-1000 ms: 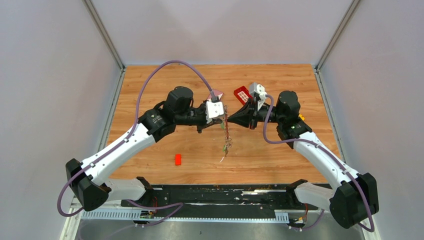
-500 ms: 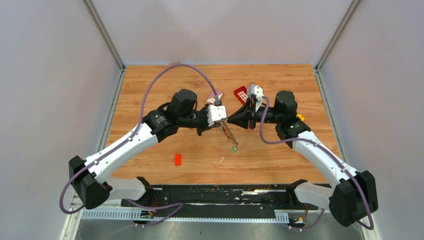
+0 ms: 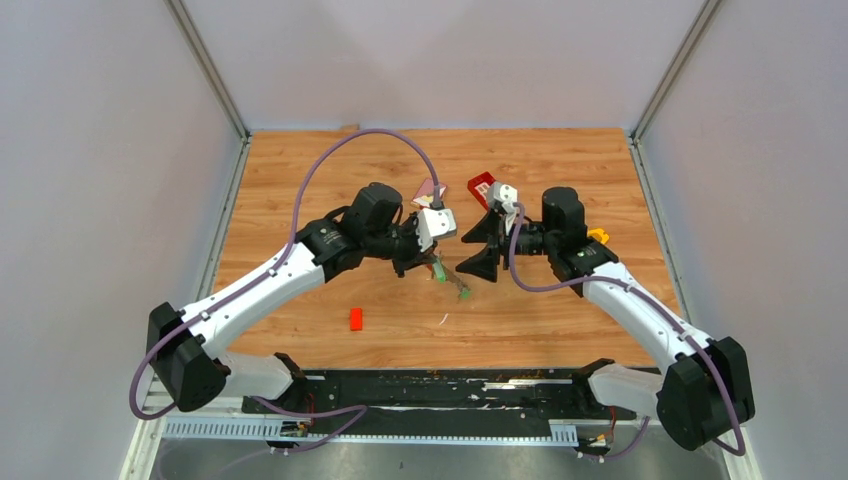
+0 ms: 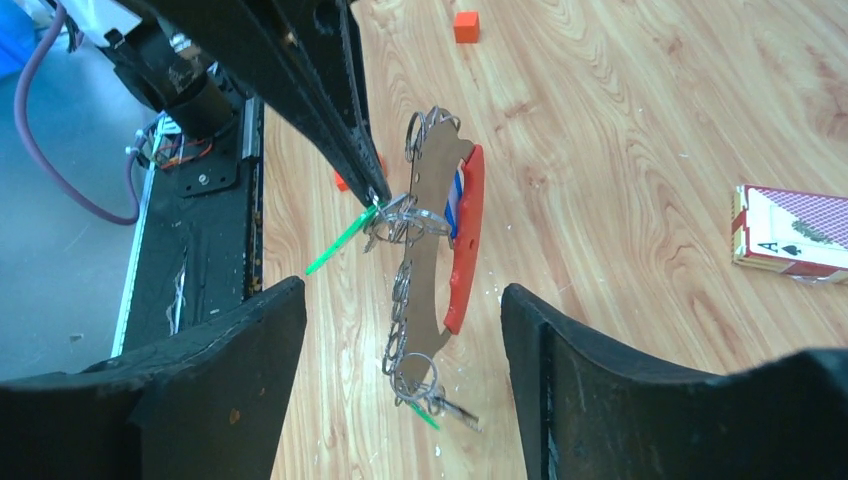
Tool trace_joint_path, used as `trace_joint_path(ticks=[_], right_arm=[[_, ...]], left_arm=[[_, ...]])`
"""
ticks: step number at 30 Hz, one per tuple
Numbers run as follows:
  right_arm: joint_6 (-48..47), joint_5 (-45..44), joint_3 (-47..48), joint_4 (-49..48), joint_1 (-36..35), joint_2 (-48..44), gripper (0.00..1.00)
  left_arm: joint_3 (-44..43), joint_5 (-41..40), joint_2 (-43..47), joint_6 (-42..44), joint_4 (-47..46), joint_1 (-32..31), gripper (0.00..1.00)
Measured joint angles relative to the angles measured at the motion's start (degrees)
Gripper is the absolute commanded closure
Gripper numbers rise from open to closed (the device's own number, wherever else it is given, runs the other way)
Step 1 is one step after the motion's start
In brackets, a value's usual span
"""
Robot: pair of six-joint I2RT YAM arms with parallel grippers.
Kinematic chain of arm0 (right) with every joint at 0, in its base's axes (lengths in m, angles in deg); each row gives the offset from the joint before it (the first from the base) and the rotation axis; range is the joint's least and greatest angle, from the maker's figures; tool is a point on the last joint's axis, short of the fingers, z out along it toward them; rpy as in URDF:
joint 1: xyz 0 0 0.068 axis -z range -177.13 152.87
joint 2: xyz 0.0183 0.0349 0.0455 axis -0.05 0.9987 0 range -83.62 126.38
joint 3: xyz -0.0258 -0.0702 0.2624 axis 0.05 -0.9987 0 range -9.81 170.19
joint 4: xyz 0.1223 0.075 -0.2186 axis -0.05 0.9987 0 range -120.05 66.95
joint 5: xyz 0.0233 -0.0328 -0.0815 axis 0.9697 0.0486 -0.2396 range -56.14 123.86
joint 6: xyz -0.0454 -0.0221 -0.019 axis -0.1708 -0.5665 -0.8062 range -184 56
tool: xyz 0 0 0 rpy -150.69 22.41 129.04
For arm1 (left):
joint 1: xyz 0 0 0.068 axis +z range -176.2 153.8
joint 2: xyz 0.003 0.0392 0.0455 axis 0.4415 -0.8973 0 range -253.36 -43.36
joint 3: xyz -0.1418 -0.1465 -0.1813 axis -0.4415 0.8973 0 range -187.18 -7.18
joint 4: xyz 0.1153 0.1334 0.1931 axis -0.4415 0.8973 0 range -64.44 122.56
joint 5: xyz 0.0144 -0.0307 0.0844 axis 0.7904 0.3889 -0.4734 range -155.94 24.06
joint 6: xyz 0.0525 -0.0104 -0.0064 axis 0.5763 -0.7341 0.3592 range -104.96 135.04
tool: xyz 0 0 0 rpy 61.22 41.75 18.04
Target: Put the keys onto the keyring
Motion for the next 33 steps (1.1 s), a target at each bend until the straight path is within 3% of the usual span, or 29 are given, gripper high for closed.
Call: trace_joint_path(ticks=[4,8,19,26,28,31,33], right_arm=[[-2.89,0.68,-1.88,1.62,0.0,-0.81,0.24],[-5.68,0.68,-2.82,3.54,-0.02,-0.81,0.14],[-10.54,-2.38,-3.26,5.75,-4.33,0.87,0.16],[-10.99,-6.91,-3.23,5.88,-5.95,3.96,0.35],[-11.1,-8.24,-3.23,5.86,-6.1,4.42,0.47],[-11.85,-10.36,-3.19,5.92,-6.36,4.52,0.73],[-12.41,-11.91,-3.15,5.9,-6.43,4.46,0.8]], left_arm=[[-0.02,1.6,0.0,-0.85,-0.09,0.09,1.0],[-0.02,3.48,0.2,-1.62,-0.11,0.15,1.0],[-2.14,6.58,0.59,-3.67,-1.7,0.22,1.0],[-2.12,7.72,0.59,-4.94,-2.91,0.39,1.0],[-2.1,8.15,0.72,-5.4,-3.34,0.52,1.0],[-1.64,8.66,1.29,-5.92,-4.04,1.07,1.0],[-1.07,8.9,1.77,-6.05,-4.37,1.55,1.0]])
